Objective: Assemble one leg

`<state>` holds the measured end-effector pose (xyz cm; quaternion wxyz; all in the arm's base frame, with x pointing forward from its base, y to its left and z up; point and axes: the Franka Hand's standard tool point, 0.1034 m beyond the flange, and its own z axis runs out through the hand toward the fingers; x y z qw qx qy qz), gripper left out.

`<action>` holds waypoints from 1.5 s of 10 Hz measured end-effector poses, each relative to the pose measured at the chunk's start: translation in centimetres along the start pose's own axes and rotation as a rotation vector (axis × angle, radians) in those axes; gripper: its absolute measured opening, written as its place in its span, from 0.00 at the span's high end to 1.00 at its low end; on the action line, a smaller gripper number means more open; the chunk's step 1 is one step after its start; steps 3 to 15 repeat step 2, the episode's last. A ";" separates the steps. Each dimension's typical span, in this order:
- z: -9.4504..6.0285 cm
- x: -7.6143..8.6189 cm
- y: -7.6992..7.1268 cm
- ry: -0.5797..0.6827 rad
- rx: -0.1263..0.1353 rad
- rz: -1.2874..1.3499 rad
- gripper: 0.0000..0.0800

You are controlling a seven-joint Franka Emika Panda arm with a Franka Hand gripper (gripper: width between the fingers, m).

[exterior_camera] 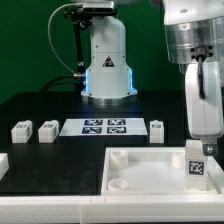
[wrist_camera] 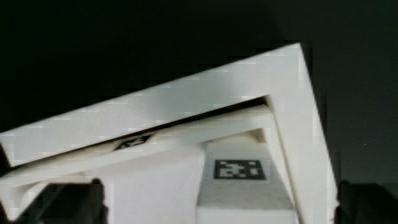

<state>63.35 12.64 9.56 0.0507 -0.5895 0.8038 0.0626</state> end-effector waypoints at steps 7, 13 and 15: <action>0.0 0.0 0.0 0.000 0.000 0.000 0.19; 0.0 0.0 0.0 0.000 0.000 0.000 0.19; 0.0 0.0 0.0 0.000 0.000 0.000 0.19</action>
Offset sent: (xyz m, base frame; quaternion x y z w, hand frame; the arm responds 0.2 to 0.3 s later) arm 0.0000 0.0000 0.0000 0.0000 0.0000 0.0000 1.0000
